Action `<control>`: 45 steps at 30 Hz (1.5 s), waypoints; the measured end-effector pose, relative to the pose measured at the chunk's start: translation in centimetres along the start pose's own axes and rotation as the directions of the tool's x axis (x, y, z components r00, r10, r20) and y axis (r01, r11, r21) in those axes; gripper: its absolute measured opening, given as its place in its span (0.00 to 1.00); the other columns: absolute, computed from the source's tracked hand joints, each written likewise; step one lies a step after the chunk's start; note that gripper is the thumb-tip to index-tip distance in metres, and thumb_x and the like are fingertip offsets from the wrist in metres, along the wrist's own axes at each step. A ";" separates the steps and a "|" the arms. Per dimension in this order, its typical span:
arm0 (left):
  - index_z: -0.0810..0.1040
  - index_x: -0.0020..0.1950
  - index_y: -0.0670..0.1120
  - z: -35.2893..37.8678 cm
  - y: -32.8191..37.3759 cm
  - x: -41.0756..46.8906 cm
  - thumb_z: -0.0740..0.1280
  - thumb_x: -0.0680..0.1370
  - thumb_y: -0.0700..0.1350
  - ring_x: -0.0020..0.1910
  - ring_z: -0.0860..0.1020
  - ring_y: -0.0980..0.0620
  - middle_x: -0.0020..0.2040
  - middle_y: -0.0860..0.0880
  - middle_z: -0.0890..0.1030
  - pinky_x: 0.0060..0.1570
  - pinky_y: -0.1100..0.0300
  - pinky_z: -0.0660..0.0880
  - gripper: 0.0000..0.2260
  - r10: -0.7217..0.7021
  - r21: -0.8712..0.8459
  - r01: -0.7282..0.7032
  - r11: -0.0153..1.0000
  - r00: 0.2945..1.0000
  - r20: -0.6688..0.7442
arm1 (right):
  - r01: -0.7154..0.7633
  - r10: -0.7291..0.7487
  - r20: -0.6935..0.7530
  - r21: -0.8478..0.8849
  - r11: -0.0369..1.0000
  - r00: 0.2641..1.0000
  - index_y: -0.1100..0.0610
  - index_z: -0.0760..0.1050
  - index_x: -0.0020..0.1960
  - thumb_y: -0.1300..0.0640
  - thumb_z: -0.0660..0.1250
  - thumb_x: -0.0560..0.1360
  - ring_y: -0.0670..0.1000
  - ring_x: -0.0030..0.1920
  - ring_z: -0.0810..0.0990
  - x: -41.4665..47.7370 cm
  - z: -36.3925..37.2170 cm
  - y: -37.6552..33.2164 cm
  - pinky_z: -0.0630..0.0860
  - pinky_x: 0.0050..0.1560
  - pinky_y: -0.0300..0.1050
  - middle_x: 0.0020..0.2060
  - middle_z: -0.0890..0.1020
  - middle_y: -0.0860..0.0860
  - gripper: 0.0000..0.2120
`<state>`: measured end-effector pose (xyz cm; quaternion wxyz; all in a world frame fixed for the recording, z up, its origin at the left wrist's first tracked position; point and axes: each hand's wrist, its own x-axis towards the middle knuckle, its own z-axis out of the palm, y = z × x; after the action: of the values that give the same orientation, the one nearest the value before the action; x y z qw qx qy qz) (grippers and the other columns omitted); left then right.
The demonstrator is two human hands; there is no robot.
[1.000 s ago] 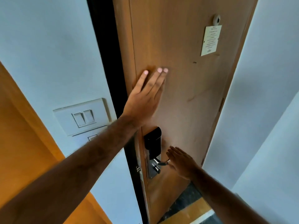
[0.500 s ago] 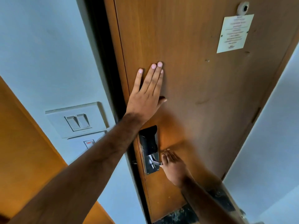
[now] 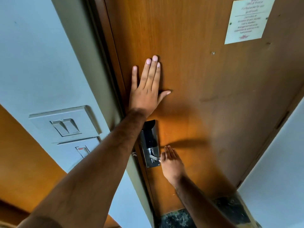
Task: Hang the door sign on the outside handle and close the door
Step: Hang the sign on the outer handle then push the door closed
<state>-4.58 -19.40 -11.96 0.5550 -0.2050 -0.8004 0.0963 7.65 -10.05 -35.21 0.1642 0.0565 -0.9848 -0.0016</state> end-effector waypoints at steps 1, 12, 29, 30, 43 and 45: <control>0.55 0.83 0.40 0.5 0.0 0.1 0.50 0.82 0.69 0.82 0.57 0.44 0.83 0.42 0.57 0.79 0.39 0.47 0.40 -0.003 0.004 0.003 1.000 1.000 -0.006 | 0.000 0.000 0.005 -0.007 1.000 1.000 0.68 0.87 0.48 0.60 0.85 0.58 0.63 0.53 0.88 0.4 0.1 0.1 0.84 0.56 0.57 0.51 0.87 0.67 0.21; 0.57 0.82 0.39 5.0 -0.2 1.1 0.52 0.82 0.70 0.81 0.60 0.43 0.82 0.41 0.61 0.77 0.36 0.52 0.41 -0.026 0.093 0.031 0.995 0.998 -0.058 | 0.018 -0.014 0.073 -0.048 0.999 0.997 0.66 0.73 0.74 0.57 0.67 0.81 0.65 0.74 0.71 3.6 1.6 0.3 0.64 0.77 0.59 0.73 0.72 0.68 0.24; 0.57 0.82 0.39 8.3 -0.6 1.9 0.53 0.82 0.69 0.82 0.58 0.42 0.82 0.41 0.59 0.78 0.35 0.49 0.40 -0.040 0.043 0.043 0.998 0.997 -0.072 | 0.011 -0.014 0.041 0.074 0.997 0.999 0.67 0.64 0.79 0.57 0.62 0.84 0.66 0.78 0.64 6.0 3.5 0.6 0.58 0.79 0.61 0.77 0.63 0.69 0.27; 0.57 0.82 0.39 8.5 -0.5 1.9 0.53 0.82 0.69 0.82 0.57 0.42 0.82 0.41 0.59 0.79 0.35 0.49 0.40 -0.044 0.044 0.047 0.998 0.996 -0.074 | 0.009 -0.011 0.025 0.072 0.997 1.000 0.67 0.64 0.79 0.57 0.63 0.83 0.66 0.78 0.64 6.1 3.6 0.6 0.58 0.79 0.61 0.77 0.63 0.68 0.27; 0.57 0.82 0.39 7.9 -0.6 2.0 0.53 0.82 0.68 0.82 0.58 0.41 0.82 0.40 0.60 0.78 0.34 0.50 0.40 -0.045 0.041 0.046 0.998 0.999 -0.025 | 0.142 -0.142 0.056 0.002 0.990 0.988 0.67 0.73 0.73 0.62 0.76 0.75 0.63 0.74 0.73 7.1 3.3 2.2 0.67 0.76 0.57 0.72 0.73 0.68 0.29; 0.58 0.82 0.39 7.9 -0.6 2.1 0.54 0.82 0.68 0.81 0.59 0.41 0.82 0.40 0.60 0.78 0.34 0.51 0.40 -0.049 0.040 0.050 0.998 0.999 -0.022 | 0.223 -0.222 0.030 -0.024 0.975 0.975 0.68 0.63 0.79 0.63 0.68 0.81 0.64 0.79 0.64 7.5 3.7 2.9 0.57 0.79 0.56 0.77 0.66 0.68 0.29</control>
<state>-12.64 -18.44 -12.81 0.5696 -0.1750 -0.7973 0.0965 -0.93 -8.04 -36.25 0.1505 0.1639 -0.9743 -0.0340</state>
